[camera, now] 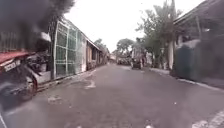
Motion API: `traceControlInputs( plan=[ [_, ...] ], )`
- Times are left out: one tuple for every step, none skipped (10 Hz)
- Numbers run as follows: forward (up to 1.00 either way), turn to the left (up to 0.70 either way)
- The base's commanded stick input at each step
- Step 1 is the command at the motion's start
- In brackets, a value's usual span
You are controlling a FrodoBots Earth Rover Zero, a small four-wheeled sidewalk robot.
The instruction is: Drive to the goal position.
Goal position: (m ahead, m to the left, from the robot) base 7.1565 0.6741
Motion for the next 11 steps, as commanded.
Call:
traceControlInputs(
  plan=[
    [1.00,0.00],
    [1.00,0.00],
    [1.00,0.00],
    [1.00,0.00],
    [1.00,0.00],
    [1.00,0.00],
    [1.00,0.00],
    [1.00,0.00],
    [1.00,0.00],
    [1.00,0.00],
    [1.00,-0.03]
  ],
)
